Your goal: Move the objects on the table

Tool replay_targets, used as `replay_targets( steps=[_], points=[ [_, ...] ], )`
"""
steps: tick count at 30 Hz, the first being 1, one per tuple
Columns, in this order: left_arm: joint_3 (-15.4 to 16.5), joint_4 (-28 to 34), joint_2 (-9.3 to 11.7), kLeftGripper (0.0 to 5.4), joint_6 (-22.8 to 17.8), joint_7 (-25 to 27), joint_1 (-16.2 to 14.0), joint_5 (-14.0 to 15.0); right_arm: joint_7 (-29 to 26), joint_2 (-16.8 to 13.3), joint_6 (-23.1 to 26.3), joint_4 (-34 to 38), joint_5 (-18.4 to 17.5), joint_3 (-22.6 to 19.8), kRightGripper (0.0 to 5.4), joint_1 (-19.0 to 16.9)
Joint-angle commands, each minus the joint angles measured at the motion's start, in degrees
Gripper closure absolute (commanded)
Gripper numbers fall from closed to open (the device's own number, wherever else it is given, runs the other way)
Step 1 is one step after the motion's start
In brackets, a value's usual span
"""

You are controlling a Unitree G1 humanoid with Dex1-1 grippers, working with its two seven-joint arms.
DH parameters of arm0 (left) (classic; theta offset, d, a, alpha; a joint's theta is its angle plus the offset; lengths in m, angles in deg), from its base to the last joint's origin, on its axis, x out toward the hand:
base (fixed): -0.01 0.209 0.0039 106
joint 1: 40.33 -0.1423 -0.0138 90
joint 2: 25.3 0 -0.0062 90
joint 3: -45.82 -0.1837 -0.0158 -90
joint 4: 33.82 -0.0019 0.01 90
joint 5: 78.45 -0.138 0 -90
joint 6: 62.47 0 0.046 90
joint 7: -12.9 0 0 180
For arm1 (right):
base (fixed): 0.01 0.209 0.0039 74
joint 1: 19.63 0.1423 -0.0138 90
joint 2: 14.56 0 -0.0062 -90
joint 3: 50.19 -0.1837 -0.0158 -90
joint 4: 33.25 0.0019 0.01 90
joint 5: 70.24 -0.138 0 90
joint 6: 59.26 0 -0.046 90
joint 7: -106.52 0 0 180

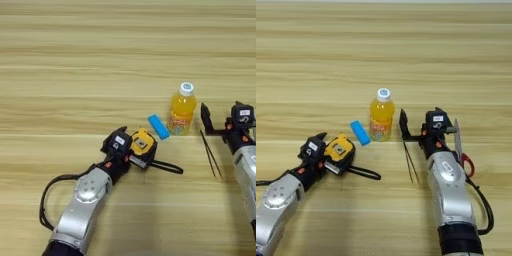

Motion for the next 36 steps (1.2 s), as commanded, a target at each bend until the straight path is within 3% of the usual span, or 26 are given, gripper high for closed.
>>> replay_targets(
  steps=[1,12,19,30,36],
  points=[
    [-0.1,-1.7,0.1,0.00,0.1,0.3,0.4,-0.7,0.0,0.1,0.8,1.0,-0.2,0.2,0.02,0.1],
    [-0.7,-7.2,0.6,0.00,1.1,-1.2,1.6,-4.3,0.1,0.3,1.2,1.7,-0.2,0.4,0.02,-0.2],
    [0.0,-8.1,0.3,0.00,1.9,-1.3,1.9,-4.7,0.2,0.3,1.2,1.7,-0.2,0.5,0.02,-0.1],
    [0.6,-7.0,-0.3,1.17,4.8,-1.2,1.6,-4.3,0.1,0.3,1.1,1.5,-0.2,0.5,0.00,-0.1],
    [3.9,-6.7,0.1,1.38,4.0,-4.9,2.5,-5.1,0.2,0.3,1.1,1.7,-0.1,0.5,0.00,-0.2]
  ],
)
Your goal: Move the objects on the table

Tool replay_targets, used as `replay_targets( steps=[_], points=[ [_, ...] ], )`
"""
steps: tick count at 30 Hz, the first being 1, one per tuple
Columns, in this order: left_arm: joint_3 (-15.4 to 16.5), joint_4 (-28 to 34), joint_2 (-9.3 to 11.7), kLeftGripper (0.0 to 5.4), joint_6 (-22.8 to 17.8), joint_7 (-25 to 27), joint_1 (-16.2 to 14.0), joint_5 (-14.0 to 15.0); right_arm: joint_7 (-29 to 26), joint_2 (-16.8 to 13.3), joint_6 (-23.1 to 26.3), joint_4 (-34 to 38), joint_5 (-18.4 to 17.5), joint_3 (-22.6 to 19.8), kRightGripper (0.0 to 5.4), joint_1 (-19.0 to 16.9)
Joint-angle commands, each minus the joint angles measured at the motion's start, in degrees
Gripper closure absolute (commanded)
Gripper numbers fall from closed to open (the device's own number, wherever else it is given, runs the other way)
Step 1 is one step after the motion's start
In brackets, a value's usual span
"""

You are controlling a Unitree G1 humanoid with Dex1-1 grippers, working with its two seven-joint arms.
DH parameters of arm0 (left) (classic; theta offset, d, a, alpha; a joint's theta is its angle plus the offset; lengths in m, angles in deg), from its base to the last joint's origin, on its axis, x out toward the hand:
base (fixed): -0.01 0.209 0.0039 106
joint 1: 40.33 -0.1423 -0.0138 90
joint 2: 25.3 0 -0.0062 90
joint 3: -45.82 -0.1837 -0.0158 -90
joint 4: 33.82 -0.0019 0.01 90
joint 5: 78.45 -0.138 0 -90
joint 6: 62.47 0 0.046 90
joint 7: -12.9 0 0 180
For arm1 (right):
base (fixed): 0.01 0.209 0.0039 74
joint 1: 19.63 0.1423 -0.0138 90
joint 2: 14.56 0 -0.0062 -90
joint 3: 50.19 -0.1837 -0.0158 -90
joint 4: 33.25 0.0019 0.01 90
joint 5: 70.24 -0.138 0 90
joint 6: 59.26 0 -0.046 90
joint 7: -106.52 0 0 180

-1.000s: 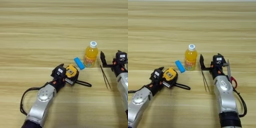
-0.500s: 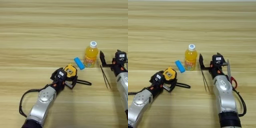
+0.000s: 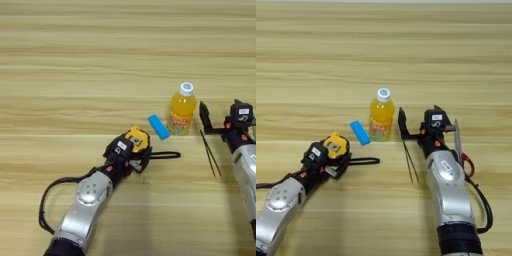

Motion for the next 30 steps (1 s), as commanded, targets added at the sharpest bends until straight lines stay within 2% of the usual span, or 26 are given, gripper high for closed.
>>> replay_targets(
  steps=[1,12,20,21,23,30],
  points=[
    [2.9,0.7,0.5,1.38,-0.5,-3.5,1.3,-0.6,0.2,0.1,0.9,0.7,-0.1,0.0,0.00,-0.2],
    [12.3,-3.9,4.7,1.38,-2.0,-10.8,4.6,-0.4,0.8,0.4,1.8,2.5,-0.1,-0.1,0.00,-1.4],
    [12.8,-6.3,4.3,1.38,-3.3,-11.6,5.1,-0.5,1.1,0.4,2.2,2.8,-0.2,0.0,0.00,-1.4],
    [12.7,-6.2,4.2,1.10,-3.3,-11.5,5.1,-0.4,1.1,0.3,2.2,2.7,-0.2,0.0,0.00,-1.4],
    [12.3,-5.9,4.1,0.95,-3.1,-12.1,5.2,-1.1,1.1,0.2,2.3,2.7,-0.2,0.0,0.00,-1.5],
    [11.7,-2.5,2.6,0.02,-0.8,-10.6,5.2,0.6,1.1,0.0,3.3,3.7,0.1,0.3,0.00,-2.5]
  ],
)
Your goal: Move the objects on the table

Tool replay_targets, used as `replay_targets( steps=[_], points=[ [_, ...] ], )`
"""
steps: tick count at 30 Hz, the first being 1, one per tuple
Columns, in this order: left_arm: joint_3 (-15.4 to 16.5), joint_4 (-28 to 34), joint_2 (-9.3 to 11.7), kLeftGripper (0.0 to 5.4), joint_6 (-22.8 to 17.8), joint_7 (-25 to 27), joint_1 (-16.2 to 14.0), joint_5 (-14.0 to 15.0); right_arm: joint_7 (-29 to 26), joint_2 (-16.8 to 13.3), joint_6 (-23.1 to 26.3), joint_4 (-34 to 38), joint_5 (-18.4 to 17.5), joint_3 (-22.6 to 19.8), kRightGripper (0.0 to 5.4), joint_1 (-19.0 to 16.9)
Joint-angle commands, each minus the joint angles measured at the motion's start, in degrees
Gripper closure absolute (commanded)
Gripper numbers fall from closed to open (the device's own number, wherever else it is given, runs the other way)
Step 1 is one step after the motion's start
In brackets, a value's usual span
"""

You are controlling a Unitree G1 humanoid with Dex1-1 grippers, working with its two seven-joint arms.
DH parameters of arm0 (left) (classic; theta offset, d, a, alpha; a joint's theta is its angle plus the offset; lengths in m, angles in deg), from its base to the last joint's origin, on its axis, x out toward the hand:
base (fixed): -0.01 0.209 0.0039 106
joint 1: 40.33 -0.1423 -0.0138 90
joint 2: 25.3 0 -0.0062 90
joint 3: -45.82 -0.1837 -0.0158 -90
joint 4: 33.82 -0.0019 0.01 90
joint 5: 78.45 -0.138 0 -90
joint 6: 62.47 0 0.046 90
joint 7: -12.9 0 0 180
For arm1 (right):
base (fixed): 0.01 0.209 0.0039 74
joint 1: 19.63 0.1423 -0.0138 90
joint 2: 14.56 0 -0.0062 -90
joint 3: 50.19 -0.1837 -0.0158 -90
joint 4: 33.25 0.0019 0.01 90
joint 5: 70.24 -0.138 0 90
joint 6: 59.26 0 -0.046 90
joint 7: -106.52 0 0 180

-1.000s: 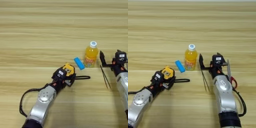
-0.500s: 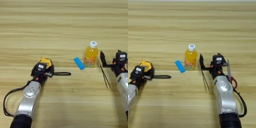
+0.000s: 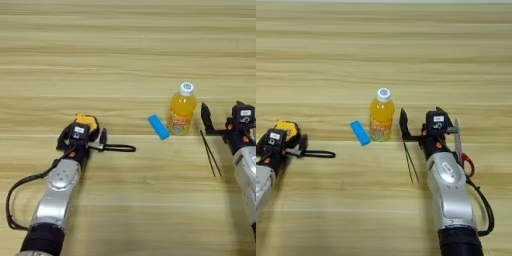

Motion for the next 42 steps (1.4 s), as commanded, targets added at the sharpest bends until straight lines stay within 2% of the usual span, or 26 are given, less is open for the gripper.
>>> replay_targets(
  steps=[1,6,13,21,33,42],
  points=[
    [-0.2,2.6,-1.0,0.02,1.6,0.6,0.1,0.9,0.0,-0.2,2.1,2.0,0.3,0.4,0.00,-1.4],
    [1.1,3.8,-1.5,0.02,2.8,-0.1,0.4,1.3,-0.1,-0.2,3.1,4.4,0.8,1.4,0.00,-3.6],
    [4.0,4.9,-0.6,0.02,3.3,-1.2,1.4,1.6,0.0,0.3,6.7,10.1,1.1,3.1,0.00,-8.3],
    [6.2,5.3,-0.2,0.02,5.4,-2.5,2.1,1.6,0.0,0.1,8.9,13.4,1.7,4.4,0.00,-12.0],
    [6.8,5.1,-0.1,0.02,5.4,-2.8,2.1,1.8,1.0,1.2,13.6,16.4,3.4,8.2,0.00,-17.7],
    [6.7,5.4,-0.1,0.02,5.2,-2.8,2.0,1.9,1.5,1.5,15.7,19.2,2.9,7.8,0.00,-20.9]
  ],
)
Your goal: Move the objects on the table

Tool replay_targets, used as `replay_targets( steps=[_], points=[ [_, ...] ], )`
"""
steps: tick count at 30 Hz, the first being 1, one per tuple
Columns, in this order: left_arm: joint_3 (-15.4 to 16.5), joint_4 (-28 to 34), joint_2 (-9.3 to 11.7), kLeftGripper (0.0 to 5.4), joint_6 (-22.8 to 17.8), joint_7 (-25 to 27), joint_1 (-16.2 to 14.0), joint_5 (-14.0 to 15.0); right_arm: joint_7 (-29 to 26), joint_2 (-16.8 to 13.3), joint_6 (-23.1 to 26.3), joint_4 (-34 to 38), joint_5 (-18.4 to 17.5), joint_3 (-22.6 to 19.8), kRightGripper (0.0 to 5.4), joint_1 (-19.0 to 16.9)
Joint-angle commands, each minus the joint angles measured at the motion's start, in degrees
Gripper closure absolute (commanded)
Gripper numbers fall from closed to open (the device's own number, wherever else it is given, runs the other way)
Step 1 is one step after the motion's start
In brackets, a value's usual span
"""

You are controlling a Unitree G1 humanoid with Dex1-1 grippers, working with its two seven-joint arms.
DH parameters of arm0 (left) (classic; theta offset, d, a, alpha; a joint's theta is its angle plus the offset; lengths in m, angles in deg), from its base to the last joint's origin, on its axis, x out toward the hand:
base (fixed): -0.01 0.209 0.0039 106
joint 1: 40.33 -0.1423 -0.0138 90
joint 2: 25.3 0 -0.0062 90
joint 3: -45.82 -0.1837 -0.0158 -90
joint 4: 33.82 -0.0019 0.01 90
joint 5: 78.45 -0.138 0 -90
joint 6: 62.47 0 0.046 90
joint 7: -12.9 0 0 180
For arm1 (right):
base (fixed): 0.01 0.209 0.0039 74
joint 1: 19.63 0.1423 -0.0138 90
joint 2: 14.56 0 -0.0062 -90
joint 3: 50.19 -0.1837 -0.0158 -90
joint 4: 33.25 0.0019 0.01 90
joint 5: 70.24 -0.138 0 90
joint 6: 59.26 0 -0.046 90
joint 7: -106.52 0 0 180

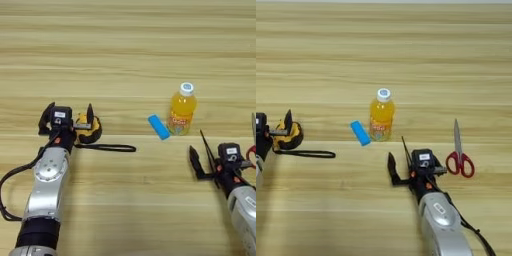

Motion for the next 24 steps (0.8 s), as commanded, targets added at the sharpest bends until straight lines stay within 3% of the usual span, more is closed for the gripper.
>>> replay_targets(
  steps=[1,24],
  points=[
    [0.0,0.8,0.3,0.02,0.1,-0.3,0.4,-0.1,0.1,0.0,1.2,1.8,-0.3,-0.2,0.00,-1.5],
    [0.3,0.6,0.5,0.02,0.0,-0.6,0.5,0.0,-0.1,0.5,2.1,-2.5,-0.3,-0.2,0.00,-2.6]
  ],
)
